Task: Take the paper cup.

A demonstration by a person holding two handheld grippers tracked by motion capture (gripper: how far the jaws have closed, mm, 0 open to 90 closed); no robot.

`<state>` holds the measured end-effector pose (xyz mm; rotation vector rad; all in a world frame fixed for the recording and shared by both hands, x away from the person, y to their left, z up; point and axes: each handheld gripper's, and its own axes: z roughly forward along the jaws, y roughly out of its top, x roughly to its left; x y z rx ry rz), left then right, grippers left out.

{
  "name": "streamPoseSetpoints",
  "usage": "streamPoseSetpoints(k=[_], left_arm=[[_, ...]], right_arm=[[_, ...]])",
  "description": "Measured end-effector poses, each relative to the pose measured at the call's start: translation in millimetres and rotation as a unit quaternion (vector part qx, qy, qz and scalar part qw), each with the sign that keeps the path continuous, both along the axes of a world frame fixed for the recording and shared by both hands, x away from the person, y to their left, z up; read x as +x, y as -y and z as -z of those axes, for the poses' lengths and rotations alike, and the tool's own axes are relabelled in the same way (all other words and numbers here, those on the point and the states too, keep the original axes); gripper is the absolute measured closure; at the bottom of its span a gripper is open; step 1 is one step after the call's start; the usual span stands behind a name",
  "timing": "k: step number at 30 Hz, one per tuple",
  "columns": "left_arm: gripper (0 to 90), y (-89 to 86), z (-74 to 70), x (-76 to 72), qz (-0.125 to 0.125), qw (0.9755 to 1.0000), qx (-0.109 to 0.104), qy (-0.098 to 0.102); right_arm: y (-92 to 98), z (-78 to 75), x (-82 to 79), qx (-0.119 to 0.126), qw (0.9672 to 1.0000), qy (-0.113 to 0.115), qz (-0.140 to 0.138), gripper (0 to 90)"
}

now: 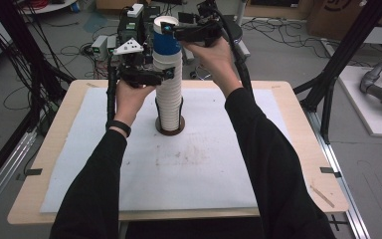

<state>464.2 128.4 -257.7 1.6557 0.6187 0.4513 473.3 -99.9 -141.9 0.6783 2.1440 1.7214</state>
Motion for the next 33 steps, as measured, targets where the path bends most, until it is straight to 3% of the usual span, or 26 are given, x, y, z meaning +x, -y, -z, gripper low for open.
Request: streamPoseSetpoints(k=[1,9,17,33], left_arm=[[12.3,0.0,-0.1,-0.1,0.000,1.0000,0.000,0.000],[12.3,0.4,-0.1,-0.6,0.000,1.0000,0.000,-0.001],[12.3,0.1,-0.3,-1.0,0.000,1.0000,0.001,-0.001],[12.3,0.2,-0.5,-1.5,0.000,1.0000,0.002,0.000]], right_arm=[[-0.8,0.9,1.0,0.000,1.0000,-0.001,0.002,25.5],[-9.1,4.9,3.7,-0.015,0.9999,-0.007,-0.003,28.2],[-10.3,3.9,1.5,-0.023,0.9997,0.007,0.000,30.1],[-4.6,-19.0,-9.3,0.016,0.9987,0.048,0.000,30.4]])
